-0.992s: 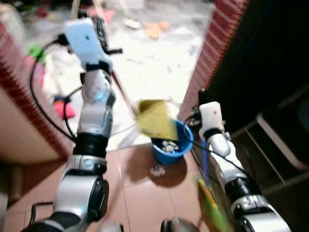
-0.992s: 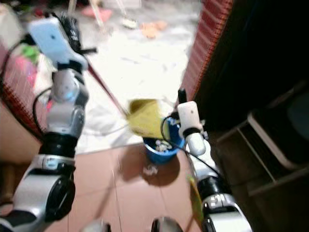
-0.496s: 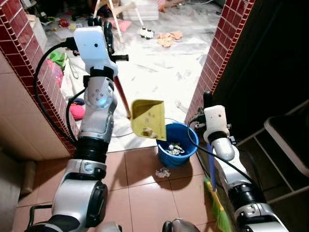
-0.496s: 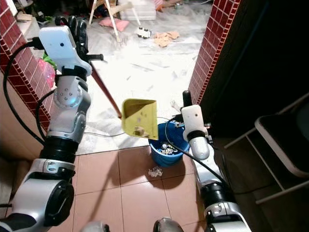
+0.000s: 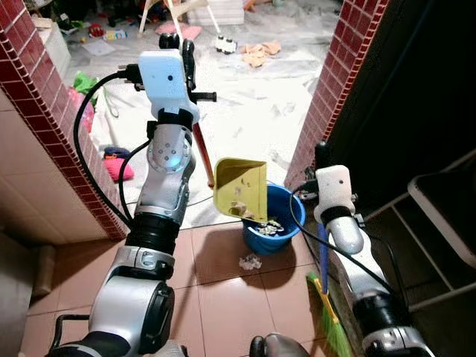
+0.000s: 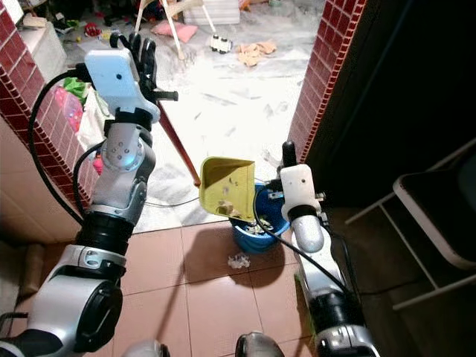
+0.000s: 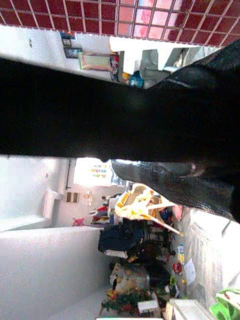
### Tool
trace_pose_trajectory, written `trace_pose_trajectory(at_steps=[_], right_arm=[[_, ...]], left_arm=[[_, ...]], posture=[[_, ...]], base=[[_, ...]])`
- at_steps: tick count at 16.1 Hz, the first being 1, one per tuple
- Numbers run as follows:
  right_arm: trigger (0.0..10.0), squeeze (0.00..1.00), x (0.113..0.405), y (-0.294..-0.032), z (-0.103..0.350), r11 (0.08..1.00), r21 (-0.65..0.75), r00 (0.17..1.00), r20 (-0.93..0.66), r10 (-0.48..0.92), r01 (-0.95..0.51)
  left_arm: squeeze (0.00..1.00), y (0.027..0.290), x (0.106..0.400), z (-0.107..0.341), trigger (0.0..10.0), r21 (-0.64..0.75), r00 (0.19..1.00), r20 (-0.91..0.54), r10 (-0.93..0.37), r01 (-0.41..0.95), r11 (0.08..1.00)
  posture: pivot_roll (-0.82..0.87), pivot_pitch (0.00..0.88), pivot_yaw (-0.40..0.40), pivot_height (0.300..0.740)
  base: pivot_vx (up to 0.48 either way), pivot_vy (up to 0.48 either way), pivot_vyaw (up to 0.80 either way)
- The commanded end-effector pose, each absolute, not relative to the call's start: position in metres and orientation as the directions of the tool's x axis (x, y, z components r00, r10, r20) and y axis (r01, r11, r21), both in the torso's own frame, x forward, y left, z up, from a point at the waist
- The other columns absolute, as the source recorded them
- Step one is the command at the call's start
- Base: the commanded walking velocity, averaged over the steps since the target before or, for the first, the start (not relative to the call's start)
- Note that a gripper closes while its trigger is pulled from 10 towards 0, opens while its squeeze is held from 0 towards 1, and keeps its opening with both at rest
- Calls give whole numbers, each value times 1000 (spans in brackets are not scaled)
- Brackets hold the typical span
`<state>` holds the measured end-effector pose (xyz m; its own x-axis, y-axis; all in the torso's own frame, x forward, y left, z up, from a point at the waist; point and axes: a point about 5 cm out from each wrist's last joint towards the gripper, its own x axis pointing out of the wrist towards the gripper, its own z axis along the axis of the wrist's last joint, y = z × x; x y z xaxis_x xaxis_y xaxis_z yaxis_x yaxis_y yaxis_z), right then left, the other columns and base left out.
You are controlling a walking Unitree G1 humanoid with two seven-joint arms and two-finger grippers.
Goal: Sweep floor
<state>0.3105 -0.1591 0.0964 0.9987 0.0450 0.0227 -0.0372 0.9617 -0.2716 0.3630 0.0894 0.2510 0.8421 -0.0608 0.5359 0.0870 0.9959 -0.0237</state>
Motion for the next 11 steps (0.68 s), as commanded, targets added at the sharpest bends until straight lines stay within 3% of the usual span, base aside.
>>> trace_pose_trajectory(at_steps=[1,6,11], right_arm=[[10000,0,308,-160,104,958,-284,997,54,45,-28],[10000,0,295,-161,102,963,-270,998,57,27,-10],[10000,0,298,-161,105,965,-261,998,62,23,-6]], left_arm=[[0,75,355,269,10000,22,769,626,-128,148,989],[0,34,335,250,10000,142,709,611,-351,339,930],[0,1,306,233,10000,302,552,576,-603,541,785]], posture=[[-101,58,15,740],[-102,79,34,740],[-87,77,32,740]], base=[[0,0,0],[0,0,0],[0,0,0]])
